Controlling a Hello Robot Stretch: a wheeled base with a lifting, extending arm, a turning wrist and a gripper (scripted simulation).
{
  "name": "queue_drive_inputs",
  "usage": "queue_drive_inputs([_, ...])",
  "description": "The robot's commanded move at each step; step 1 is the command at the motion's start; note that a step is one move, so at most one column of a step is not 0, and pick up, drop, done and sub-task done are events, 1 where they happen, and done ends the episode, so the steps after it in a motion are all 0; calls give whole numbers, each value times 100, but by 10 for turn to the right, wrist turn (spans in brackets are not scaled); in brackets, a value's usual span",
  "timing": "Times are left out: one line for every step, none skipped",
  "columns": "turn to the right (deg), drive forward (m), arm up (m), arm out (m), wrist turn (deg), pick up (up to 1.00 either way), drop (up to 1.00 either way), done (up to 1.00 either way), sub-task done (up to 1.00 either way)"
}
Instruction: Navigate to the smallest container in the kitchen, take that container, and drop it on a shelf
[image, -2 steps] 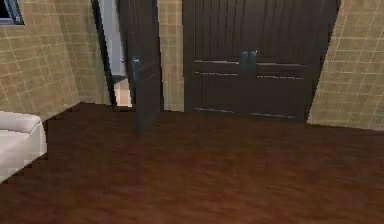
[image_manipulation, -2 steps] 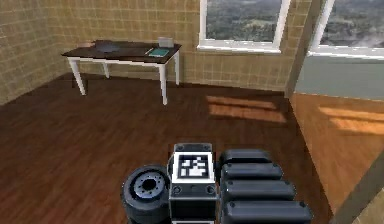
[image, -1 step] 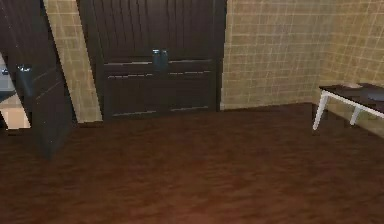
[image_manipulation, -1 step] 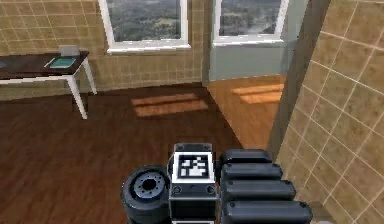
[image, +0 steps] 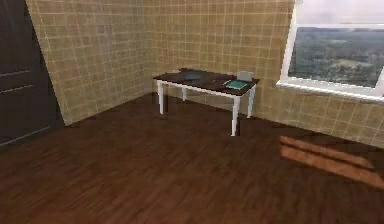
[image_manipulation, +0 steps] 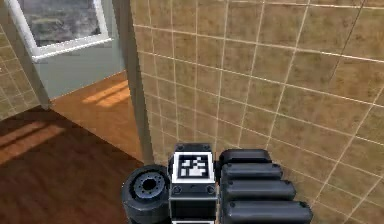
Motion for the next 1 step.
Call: queue_drive_inputs([450,0,0,0,0,0,0,0,0])
